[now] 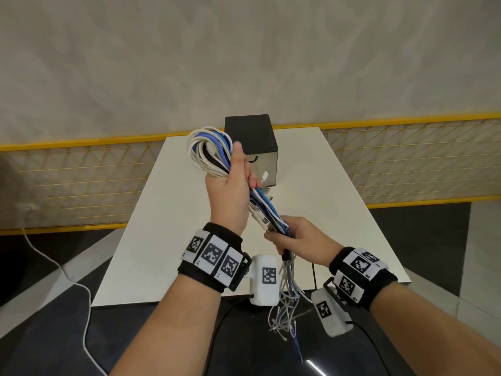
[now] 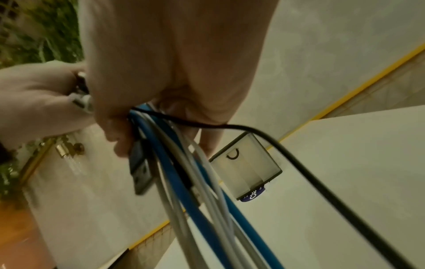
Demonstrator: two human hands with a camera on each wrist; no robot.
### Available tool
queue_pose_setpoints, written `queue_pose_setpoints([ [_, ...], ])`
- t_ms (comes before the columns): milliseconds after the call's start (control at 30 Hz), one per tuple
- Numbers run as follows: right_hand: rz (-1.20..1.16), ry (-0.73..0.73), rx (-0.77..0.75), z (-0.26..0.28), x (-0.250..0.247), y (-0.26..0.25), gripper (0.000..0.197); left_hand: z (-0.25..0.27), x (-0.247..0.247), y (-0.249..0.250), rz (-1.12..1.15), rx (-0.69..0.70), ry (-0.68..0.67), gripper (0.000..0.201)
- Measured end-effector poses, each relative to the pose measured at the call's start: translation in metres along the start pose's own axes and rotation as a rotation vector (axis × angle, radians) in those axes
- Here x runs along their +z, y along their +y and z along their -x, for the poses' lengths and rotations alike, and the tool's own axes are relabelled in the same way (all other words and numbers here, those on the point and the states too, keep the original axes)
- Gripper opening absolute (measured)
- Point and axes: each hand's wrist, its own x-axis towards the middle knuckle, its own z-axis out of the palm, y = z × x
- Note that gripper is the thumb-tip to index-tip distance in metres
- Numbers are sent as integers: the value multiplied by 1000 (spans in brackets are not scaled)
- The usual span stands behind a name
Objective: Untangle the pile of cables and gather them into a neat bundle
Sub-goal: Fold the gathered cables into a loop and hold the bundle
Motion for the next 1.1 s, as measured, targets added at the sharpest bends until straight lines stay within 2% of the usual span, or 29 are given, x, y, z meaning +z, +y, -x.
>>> queue_pose_setpoints([
  [200,-199,-139,-10,2,-6,2,22,-5,-9,1,-40,28,31,28],
  [267,-344,-41,23,2,-10,4,18,-8,-16,-2,-129,46,22,28],
  [333,-373,45,78,0,-18,2,18,-12,-25,-10,-297,47,-5,29],
  [400,-187,40,104,-3,-26,-6,22,-16,-35,-20,-490,26,-69,29],
  [500,294,-31,7,-10,-29,-19,32,-13,-39,-29,-655,-25,-230,19],
  [533,414,-53,-27,-13,-28,-22,34,-12,-39,-30,-692,-57,-299,22],
  [633,595,-114,-45,-20,-27,-26,33,-6,-40,-33,-751,-159,-524,34],
  [700,643,-142,-52,-23,-27,-29,24,-3,-42,-35,-788,-212,-677,38],
  [767,554,-161,-3,-24,-27,-34,14,-1,-43,-35,-781,-261,-784,38],
  [833,384,-162,94,-21,-31,-42,14,-3,-43,-37,-835,-257,-823,38],
  [867,281,-165,144,-18,-33,-46,19,-4,-43,-39,-888,-238,-819,37],
  [967,-40,-139,270,-14,-39,-46,52,-5,-42,-45,-950,-232,-760,24],
  [1033,-65,-107,266,-12,-40,-42,58,-3,-40,-48,-951,-222,-715,13],
  [1100,-59,-37,230,-9,-43,-35,56,1,-39,-51,-944,-188,-678,6],
])
